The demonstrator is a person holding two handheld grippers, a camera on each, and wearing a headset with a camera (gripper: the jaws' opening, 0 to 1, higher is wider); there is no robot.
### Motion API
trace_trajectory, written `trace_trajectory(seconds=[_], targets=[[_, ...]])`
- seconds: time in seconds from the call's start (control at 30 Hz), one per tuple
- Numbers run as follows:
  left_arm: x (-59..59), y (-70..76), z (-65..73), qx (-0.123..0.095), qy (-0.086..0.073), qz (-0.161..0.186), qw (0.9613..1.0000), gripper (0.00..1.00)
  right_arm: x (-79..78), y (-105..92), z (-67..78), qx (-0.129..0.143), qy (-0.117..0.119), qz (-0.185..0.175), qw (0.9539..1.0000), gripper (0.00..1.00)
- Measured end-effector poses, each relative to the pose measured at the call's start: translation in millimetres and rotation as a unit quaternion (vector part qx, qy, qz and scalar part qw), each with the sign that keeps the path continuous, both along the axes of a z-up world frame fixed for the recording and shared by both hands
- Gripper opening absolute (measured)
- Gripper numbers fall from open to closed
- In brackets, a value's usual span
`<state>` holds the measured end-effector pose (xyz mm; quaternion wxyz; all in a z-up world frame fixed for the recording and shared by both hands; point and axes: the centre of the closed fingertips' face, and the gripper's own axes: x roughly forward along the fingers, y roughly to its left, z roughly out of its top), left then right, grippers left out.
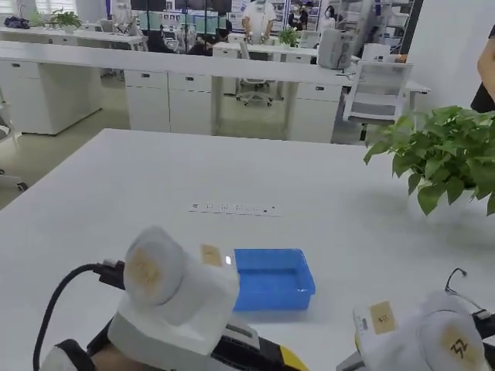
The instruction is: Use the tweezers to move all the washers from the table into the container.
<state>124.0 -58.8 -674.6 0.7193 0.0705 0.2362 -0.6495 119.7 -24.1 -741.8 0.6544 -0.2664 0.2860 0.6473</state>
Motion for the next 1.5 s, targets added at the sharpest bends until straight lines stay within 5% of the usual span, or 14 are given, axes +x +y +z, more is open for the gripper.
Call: trace_trajectory(seconds=[0.2,0.27,0.43,0.5,0.7,0.87,1.2,1.3,1.43,1.5], targets=[[4.3,-3.8,0.5,0.012,-0.025,-0.01,0.9996,0.0,6.6,-4.6,1.9,0.0,-0.002,0.011,0.9999,0.03],[7.5,-7.4,0.8,0.018,-0.047,-0.011,0.9987,0.0,9.3,-7.6,2.9,0.003,-0.002,0.014,0.9999,0.03],[19.8,-13.7,3.6,0.038,-0.054,0.008,0.9978,0.0,13.7,-15.5,5.9,0.018,0.013,0.011,0.9997,0.04],[24.1,-16.6,4.9,0.045,-0.044,0.019,0.9978,0.0,18.1,-18.7,6.6,0.025,0.023,-0.001,0.9994,0.04],[26.1,-24.8,17.0,0.049,-0.059,0.025,0.9968,0.0,19.4,-25.2,7.1,0.049,0.037,0.004,0.9981,0.08],[28.2,-32.5,27.8,0.029,-0.047,0.035,0.9979,0.0,17.6,-35.7,-3.7,0.045,0.037,0.017,0.9982,0.07],[31.3,-40.2,22.2,0.024,-0.049,0.04,0.9977,0.0,24.4,-53.6,-4.6,0.061,0.033,0.003,0.9976,0.03],[34.4,-37.0,14.5,0.024,-0.047,0.043,0.9977,0.0,31.0,-62.2,-11.2,0.025,0.009,0.01,0.9996,0.02],[36.6,-33.2,2.0,0.037,-0.027,0.044,0.998,0.0,33.2,-64.7,-20.4,-0.015,-0.004,0.03,0.9994,0.02],[36.8,-28.7,-9.8,0.067,-0.02,0.041,0.9967,0.0,36.8,-58.7,-18.3,-0.007,-0.008,0.035,0.9993,0.02]])
